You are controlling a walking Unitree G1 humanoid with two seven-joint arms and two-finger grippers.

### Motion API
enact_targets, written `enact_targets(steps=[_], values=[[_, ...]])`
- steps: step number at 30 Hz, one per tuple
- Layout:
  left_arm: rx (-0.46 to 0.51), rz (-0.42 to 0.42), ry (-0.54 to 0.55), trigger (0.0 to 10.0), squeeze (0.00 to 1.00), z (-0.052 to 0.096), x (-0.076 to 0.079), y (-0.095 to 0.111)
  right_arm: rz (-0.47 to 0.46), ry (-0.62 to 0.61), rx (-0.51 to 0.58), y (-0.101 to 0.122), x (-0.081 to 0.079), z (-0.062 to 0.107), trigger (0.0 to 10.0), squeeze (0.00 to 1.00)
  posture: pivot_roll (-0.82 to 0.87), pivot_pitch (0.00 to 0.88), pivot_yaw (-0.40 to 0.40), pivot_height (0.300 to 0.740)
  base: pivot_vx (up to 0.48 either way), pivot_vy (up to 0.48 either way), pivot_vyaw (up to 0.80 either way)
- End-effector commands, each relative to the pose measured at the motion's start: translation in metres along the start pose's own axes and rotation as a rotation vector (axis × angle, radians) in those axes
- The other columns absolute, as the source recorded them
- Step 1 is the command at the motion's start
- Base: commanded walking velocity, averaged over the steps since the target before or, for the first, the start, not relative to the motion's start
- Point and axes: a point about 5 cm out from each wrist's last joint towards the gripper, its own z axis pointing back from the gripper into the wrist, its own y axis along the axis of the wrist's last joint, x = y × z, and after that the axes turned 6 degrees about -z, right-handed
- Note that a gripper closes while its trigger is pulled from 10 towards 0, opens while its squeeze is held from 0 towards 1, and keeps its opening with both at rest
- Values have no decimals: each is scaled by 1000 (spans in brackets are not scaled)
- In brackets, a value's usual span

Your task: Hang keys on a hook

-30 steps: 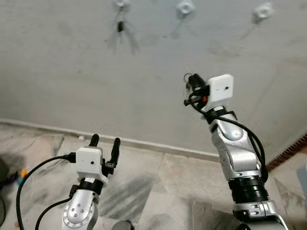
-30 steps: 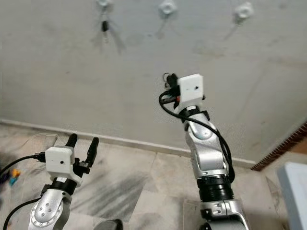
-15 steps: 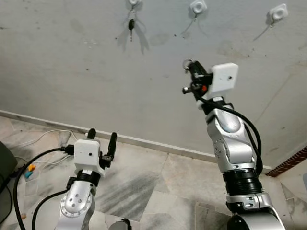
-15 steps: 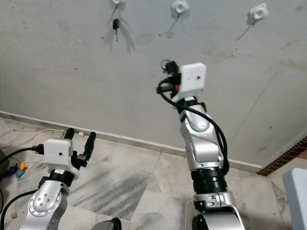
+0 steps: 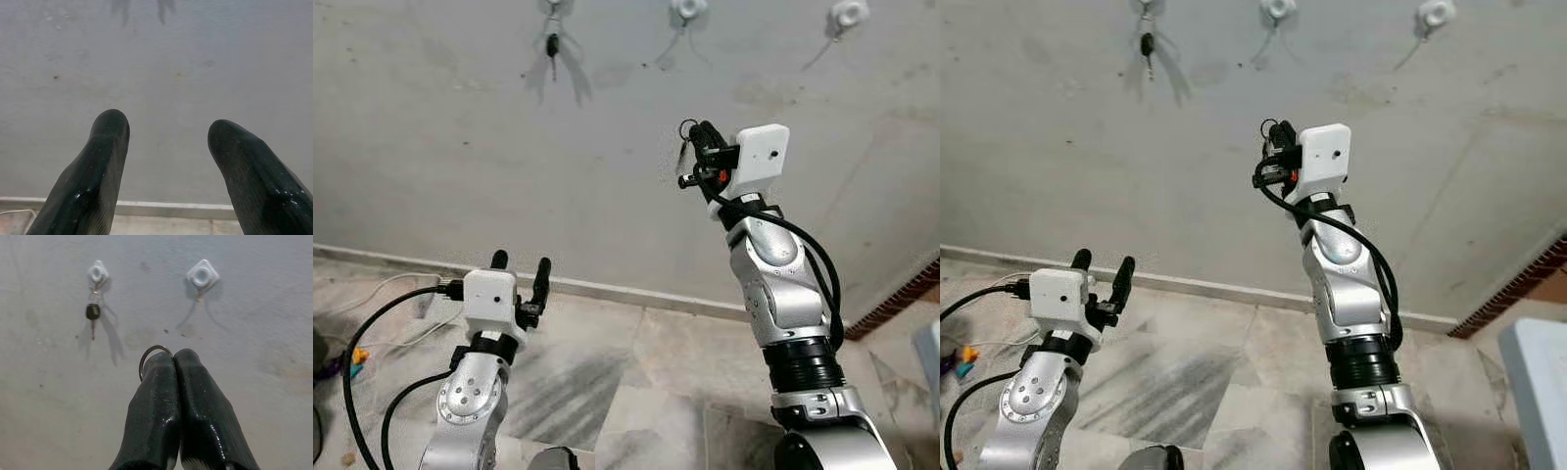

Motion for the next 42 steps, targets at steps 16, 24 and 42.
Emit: enact_targets(steps=[16,24,42], values=[[42,38,-26,10000,0,-24,4,11,2,-38,-15,-4,7,3,10000,0,99,113,-6,740,0,0,-380],[48,47,-43,10000,0,-27,6,12,4,-46,-11,-2,9,3,10000,0,94,112,3,740,0,0,-763],[47,56,-66,10000,0,-23,8,11,11,-36,9,-1,7,4,10000,0,99,121,1,740,135,0,-297]])
